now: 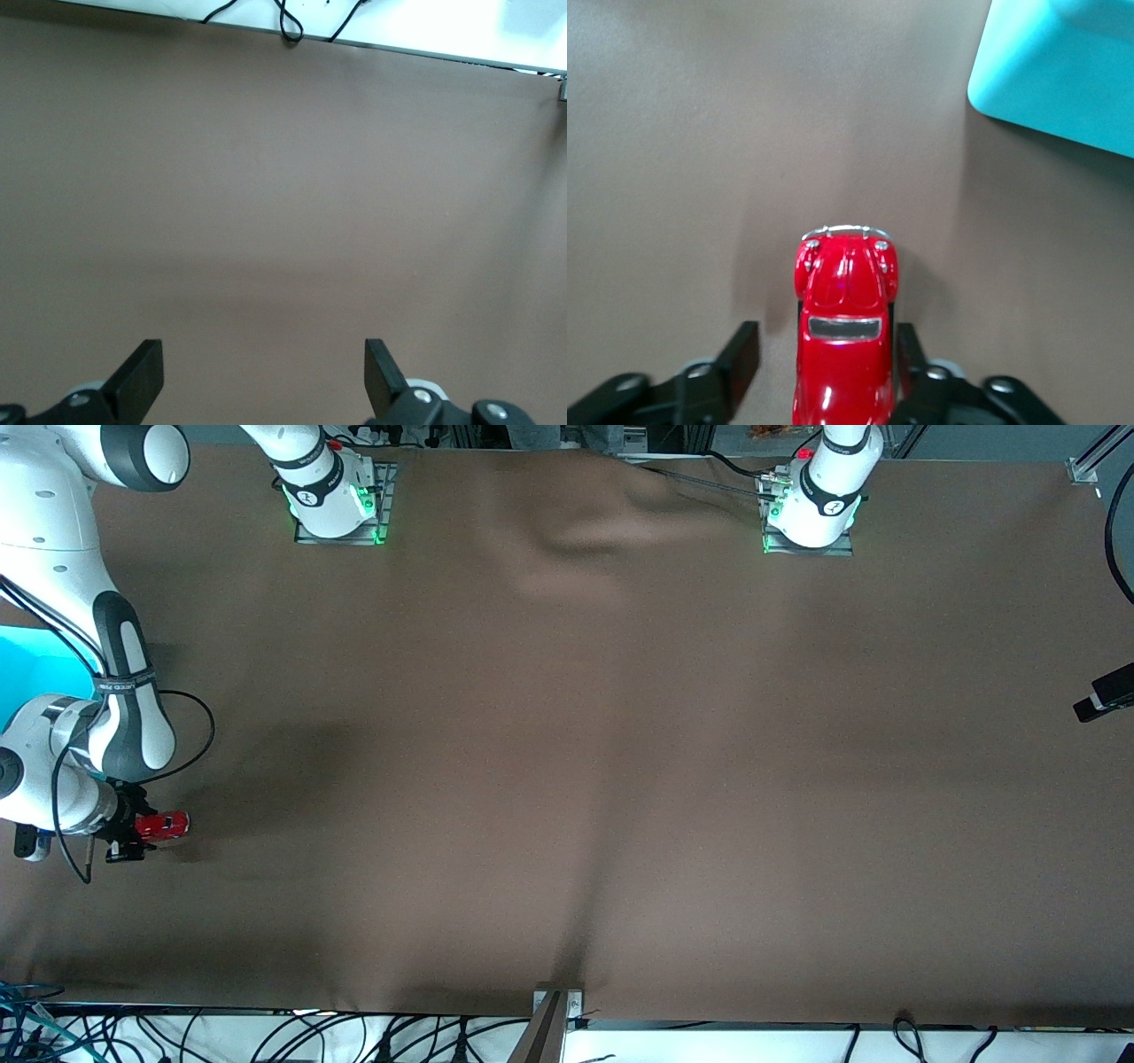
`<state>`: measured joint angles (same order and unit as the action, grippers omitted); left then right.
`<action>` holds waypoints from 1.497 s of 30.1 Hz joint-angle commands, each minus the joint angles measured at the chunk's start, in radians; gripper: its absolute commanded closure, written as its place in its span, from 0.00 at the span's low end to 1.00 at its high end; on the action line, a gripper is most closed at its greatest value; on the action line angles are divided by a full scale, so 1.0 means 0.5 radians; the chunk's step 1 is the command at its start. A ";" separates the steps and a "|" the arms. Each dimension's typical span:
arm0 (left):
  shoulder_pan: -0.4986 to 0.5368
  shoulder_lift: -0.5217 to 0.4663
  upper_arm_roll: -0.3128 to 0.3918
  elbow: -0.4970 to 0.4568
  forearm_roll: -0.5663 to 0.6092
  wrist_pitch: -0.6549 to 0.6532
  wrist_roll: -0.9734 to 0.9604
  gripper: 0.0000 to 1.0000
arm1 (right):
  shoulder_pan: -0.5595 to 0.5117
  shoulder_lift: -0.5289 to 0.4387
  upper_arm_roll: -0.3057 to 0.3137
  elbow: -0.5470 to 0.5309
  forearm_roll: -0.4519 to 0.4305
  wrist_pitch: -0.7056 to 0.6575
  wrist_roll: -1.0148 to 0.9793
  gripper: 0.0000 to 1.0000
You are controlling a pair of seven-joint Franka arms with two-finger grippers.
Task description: Wind red beetle toy and store in blue box
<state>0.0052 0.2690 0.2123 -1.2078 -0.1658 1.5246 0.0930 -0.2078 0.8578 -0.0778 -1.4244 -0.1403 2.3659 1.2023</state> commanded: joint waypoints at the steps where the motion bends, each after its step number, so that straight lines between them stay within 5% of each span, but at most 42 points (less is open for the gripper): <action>1: -0.007 -0.022 0.008 0.013 -0.033 -0.040 0.032 0.00 | -0.039 0.030 0.042 0.048 -0.048 0.005 0.044 1.00; 13: -0.001 -0.022 0.014 0.013 -0.040 -0.040 0.035 0.00 | -0.035 0.012 0.042 0.042 -0.106 0.036 0.013 1.00; 29: -0.013 -0.022 0.005 0.013 -0.052 -0.040 0.035 0.00 | -0.032 -0.120 0.177 0.045 -0.262 -0.418 -0.048 1.00; 45: -0.013 -0.026 0.005 0.013 -0.052 -0.040 0.035 0.00 | -0.032 -0.255 0.272 0.042 -0.293 -0.762 -0.521 1.00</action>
<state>0.0004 0.2657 0.2090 -1.2078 -0.1691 1.5241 0.0930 -0.2088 0.7610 0.0361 -1.3999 -0.2538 2.0357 1.0115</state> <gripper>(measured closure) 0.000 0.551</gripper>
